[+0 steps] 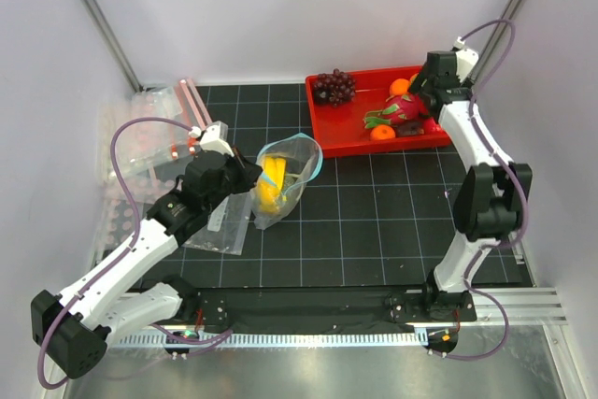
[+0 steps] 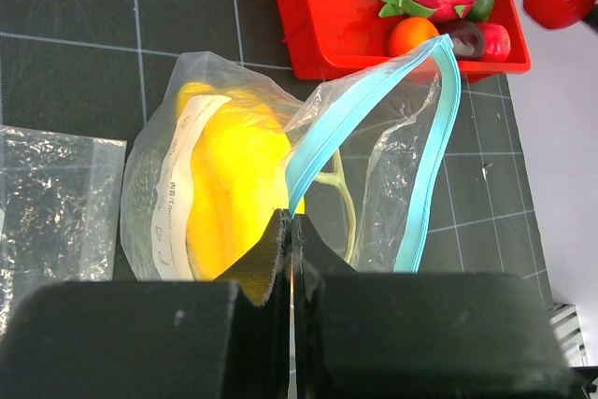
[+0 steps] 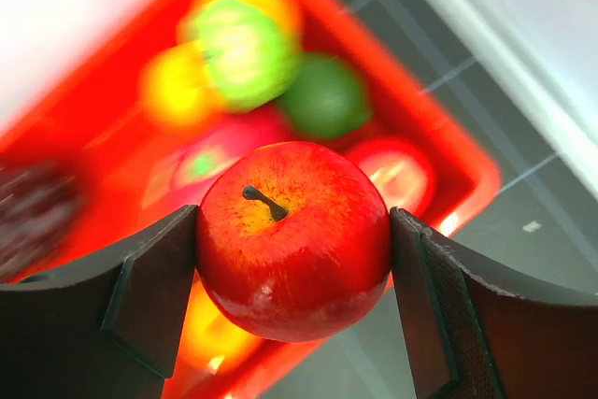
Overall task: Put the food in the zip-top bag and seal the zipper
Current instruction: Pick up the fake fruit from the bin, then place the fake fruit in the zipper food storage bag.
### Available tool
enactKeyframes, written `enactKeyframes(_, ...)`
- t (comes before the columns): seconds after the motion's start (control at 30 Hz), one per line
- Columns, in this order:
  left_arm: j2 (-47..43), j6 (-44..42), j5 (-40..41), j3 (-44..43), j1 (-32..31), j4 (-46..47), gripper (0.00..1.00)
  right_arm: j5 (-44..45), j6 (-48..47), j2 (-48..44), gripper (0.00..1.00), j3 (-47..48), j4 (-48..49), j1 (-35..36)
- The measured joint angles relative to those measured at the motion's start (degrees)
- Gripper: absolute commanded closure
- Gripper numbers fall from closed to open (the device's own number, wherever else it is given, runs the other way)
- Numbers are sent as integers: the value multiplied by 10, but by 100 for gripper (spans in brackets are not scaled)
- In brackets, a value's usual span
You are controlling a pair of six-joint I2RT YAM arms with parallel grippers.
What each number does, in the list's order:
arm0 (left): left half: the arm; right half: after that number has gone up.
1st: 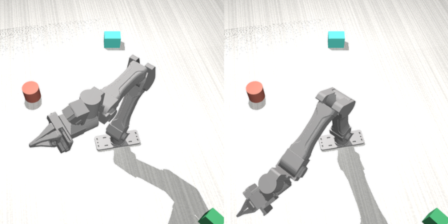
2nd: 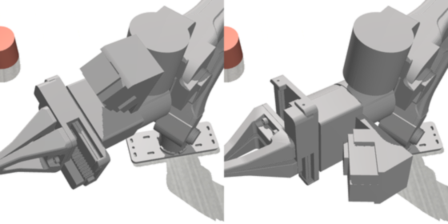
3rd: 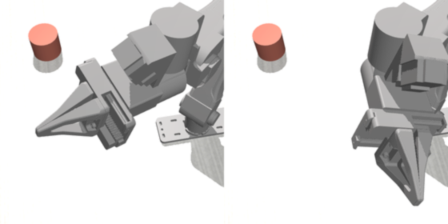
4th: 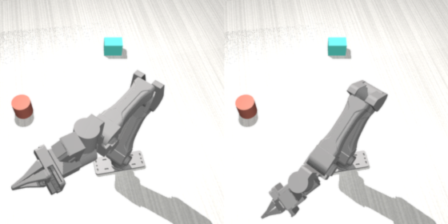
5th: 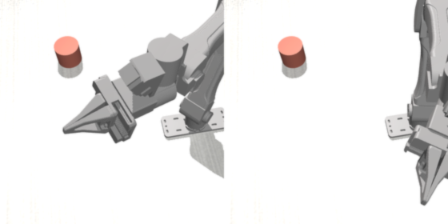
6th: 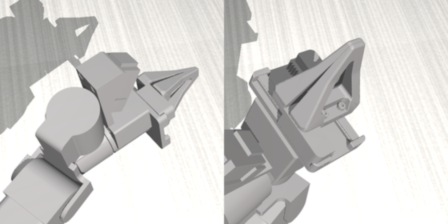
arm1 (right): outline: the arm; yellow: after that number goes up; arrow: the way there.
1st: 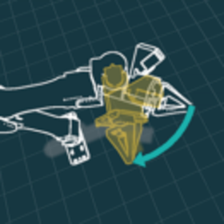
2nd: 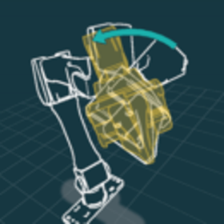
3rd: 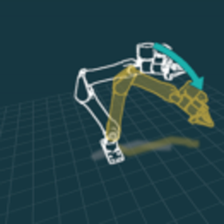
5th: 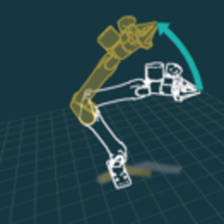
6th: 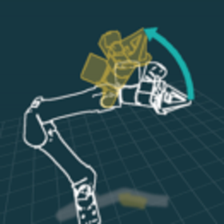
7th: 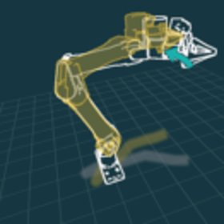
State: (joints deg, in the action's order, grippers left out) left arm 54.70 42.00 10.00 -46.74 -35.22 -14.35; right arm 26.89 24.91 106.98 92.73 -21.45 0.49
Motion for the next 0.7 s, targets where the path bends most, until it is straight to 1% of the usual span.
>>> enactKeyframes(0.13, 0, 0, -2, 0, 0, 0, 100, -41, 17, -112, 55, -54, 7, 50)
enactKeyframes(0.17, 0, 0, -2, 0, 0, 0, 100, -52, 22, -159, 55, -77, 12, 68)
enactKeyframes(0.2, 0, 0, -2, 0, 0, 0, 100, -57, 23, -176, 58, -84, 13, 87)
enactKeyframes(0.27, 0, 0, -2, 0, 0, 0, 100, -74, 27, -239, 60, -120, 28, 127)
enactKeyframes(0.4, 0, 0, -2, 0, 0, 0, 100, -96, 26, -348, 61, -181, 47, 244)
enactKeyframes(0.57, 0, 0, -10, 0, 0, 0, 100, -117, 17, -420, 64, -257, 92, 367)
enactKeyframes(0.63, -1, 0, -14, 0, 0, 0, 100, -122, 12, -437, 65, -300, 120, 396)
enactKeyframes(0.7, -3, 0, -17, 0, 0, -1, 100, -123, 5, -435, 65, -325, 136, 415)
